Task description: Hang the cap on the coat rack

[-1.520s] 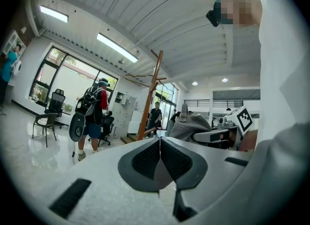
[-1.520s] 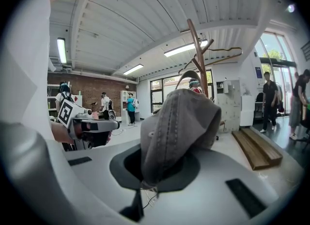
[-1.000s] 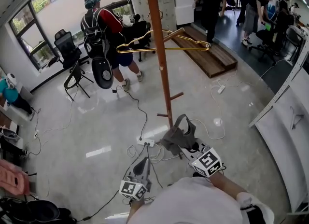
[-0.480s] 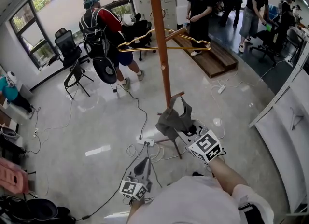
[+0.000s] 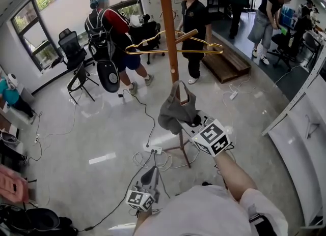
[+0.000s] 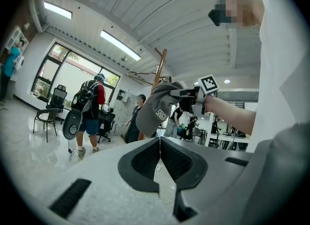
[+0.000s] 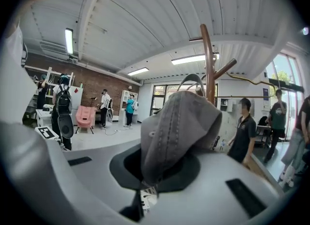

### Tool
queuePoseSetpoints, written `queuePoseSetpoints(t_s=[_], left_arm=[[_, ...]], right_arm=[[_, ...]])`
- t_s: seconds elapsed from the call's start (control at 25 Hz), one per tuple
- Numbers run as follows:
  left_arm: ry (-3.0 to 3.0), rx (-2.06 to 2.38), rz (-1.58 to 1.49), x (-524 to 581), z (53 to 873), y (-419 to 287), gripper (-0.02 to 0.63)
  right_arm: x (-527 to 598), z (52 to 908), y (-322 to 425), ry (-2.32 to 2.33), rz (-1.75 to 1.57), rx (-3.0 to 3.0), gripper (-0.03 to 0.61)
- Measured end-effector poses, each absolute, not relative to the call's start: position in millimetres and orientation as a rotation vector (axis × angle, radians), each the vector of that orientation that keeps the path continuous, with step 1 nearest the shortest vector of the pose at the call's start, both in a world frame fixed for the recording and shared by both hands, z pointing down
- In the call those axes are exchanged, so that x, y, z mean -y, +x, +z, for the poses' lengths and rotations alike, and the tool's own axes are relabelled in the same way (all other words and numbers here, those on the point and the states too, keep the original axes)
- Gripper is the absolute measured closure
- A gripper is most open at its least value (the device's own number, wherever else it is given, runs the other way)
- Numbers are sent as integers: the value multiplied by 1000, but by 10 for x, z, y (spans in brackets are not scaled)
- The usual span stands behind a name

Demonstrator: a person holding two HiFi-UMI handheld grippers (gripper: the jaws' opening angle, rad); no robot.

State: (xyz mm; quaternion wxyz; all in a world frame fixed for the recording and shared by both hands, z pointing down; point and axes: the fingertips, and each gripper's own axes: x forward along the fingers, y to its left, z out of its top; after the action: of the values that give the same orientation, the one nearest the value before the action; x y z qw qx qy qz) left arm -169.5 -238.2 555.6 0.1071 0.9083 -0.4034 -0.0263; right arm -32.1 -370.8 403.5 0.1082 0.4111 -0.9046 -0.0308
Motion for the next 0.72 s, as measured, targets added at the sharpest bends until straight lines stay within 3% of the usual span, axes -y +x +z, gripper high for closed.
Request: queuePoseSetpoints(t_s=[0.72], left_arm=[[2650,1207,-66,2388,5581,-1784,603]], right_arm=[[4568,3961,-316,1280,-60,2534,561]])
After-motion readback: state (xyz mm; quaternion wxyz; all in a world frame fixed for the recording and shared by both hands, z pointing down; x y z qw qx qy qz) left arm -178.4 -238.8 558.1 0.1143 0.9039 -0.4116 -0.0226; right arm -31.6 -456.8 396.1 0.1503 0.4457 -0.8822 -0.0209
